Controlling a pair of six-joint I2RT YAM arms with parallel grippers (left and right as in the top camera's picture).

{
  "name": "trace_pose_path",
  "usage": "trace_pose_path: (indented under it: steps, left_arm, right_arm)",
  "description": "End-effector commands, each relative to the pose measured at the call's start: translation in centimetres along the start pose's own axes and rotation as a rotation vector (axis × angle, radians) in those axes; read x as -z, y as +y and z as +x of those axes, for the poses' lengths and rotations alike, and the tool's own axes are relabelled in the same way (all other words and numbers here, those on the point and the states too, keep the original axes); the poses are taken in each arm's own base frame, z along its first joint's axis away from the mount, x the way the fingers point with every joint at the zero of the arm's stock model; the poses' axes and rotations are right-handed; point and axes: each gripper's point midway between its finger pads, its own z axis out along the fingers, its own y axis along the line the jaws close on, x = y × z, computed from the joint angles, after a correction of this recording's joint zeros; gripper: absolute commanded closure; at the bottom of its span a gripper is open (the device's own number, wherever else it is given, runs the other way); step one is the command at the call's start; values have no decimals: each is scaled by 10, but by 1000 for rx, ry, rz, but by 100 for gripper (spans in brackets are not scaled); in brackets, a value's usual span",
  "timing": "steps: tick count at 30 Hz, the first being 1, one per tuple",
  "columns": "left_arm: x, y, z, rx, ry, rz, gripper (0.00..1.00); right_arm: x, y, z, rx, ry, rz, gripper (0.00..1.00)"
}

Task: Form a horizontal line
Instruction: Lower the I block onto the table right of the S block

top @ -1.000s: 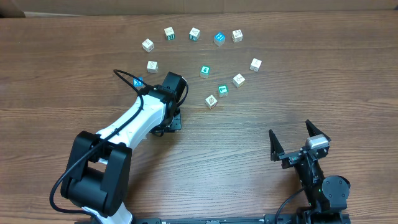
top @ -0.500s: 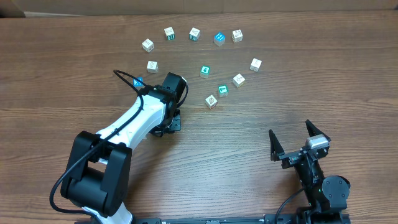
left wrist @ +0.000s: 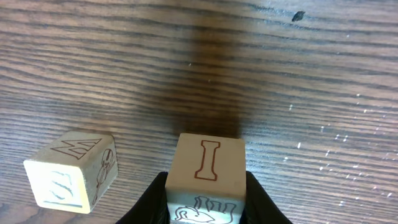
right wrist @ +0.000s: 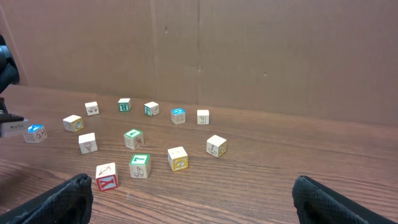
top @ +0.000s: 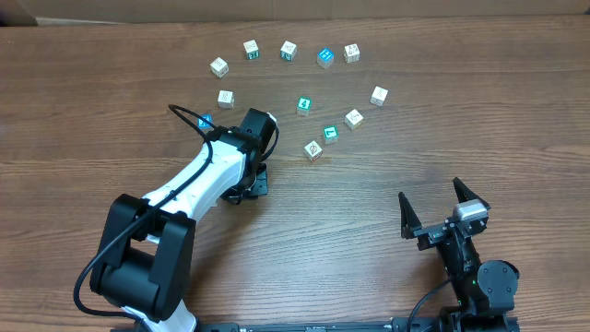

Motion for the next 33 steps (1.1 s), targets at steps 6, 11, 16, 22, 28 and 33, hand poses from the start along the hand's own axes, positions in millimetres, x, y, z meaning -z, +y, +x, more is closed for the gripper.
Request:
trace_pose_path:
  steps: [6,11,16,22,28,33]
  left_arm:
    - [-4,1,11,4,43,-11,85]
    - [-4,2,11,4,43,-11,85]
    - [-4,2,11,4,44,-13,84]
    - [-4,2,11,4,44,-12,84]
    - [-4,2,11,4,46,-12,84]
    - [-3,4,16,1,65,-19,84]
  right_arm:
    - [0,-2,1,-2,-7,11,0]
    - [0,-2,1,-2,-7,11,0]
    - [0,-2,1,-2,-7,11,0]
    - [0,-2,1,-2,-7,11,0]
    - [0,-2,1,-2,-7,11,0]
    - [0,-2,1,-2,-7,11,0]
